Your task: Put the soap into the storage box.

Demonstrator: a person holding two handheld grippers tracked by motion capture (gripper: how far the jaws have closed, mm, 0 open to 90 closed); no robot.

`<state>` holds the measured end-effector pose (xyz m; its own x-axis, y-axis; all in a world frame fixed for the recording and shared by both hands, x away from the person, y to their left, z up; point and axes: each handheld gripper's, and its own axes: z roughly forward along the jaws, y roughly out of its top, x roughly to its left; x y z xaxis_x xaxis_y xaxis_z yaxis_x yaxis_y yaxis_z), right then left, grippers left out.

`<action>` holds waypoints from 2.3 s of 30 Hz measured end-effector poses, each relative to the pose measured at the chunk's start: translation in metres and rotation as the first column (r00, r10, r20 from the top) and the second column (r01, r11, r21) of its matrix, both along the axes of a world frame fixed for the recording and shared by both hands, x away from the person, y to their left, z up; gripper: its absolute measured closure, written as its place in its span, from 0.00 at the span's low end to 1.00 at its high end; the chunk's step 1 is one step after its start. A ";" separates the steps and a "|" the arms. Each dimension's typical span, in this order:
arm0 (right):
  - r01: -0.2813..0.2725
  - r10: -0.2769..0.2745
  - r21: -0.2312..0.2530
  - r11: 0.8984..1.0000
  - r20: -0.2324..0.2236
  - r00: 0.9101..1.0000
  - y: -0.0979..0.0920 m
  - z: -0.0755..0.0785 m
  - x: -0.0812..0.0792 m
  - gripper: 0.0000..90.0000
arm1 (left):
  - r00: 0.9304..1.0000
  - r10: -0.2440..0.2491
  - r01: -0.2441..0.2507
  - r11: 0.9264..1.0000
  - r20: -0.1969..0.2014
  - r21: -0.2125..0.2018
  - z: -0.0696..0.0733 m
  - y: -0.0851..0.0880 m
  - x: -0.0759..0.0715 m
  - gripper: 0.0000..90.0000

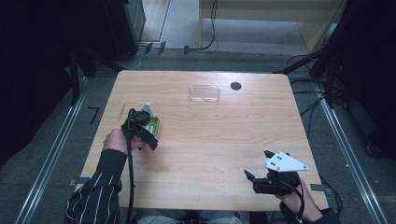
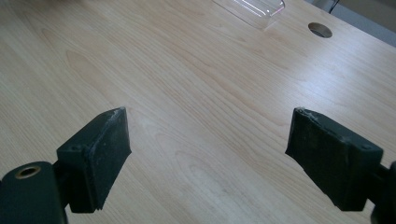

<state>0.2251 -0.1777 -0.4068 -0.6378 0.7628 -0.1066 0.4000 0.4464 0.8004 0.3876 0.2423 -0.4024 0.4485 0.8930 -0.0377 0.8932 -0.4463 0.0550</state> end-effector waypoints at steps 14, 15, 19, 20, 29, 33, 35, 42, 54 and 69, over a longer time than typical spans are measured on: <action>0.000 0.000 0.001 1.000 -0.002 1.000 0.000 0.000 0.000 0.15 | 0.999 0.031 -0.031 0.999 0.018 -0.012 0.004 0.003 0.013 0.15; -0.001 0.001 0.000 1.000 -0.002 1.000 0.000 0.000 0.000 0.15 | 0.999 0.032 -0.032 0.999 0.016 -0.011 0.005 0.004 0.014 0.15; 0.000 0.000 0.002 1.000 -0.002 1.000 0.000 0.000 0.000 0.15 | 0.999 0.042 -0.042 0.999 0.020 -0.015 0.006 0.005 0.019 0.15; -0.001 0.001 0.001 1.000 0.000 1.000 0.000 0.000 0.000 0.15 | 0.999 0.043 -0.043 0.999 0.023 -0.014 0.006 0.005 0.020 0.15; 0.000 0.000 0.002 1.000 -0.002 1.000 0.000 0.000 0.000 0.15 | 0.998 0.059 -0.058 0.998 0.020 -0.012 0.005 0.007 0.029 0.15; 0.001 -0.001 0.002 1.000 -0.002 1.000 0.000 0.000 0.000 0.15 | 0.998 0.064 -0.063 0.998 0.019 -0.011 0.004 0.009 0.033 0.15; 0.001 -0.001 0.002 1.000 -0.002 1.000 0.000 0.000 0.000 0.15 | 0.997 0.072 -0.072 0.997 0.015 -0.013 0.003 0.010 0.035 0.15; 0.000 0.000 0.002 1.000 0.000 1.000 0.000 0.000 0.000 0.15 | 0.995 0.101 -0.101 0.995 0.013 -0.014 0.003 0.015 0.041 0.15; 0.001 -0.001 0.002 1.000 -0.001 1.000 0.000 0.000 0.000 0.15 | 0.986 0.163 -0.163 0.987 0.038 -0.019 0.001 0.020 0.048 0.15; 0.001 -0.001 0.002 1.000 -0.001 1.000 0.000 0.000 0.000 0.15 | 0.972 0.230 -0.229 0.973 0.041 -0.016 -0.008 0.028 0.056 0.15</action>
<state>0.2252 -0.1775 -0.4068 -0.6372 0.7636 -0.1044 0.4013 0.4443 0.8010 0.4437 0.2702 -0.4107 0.2331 0.9719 -0.0332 0.9684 -0.2289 0.0987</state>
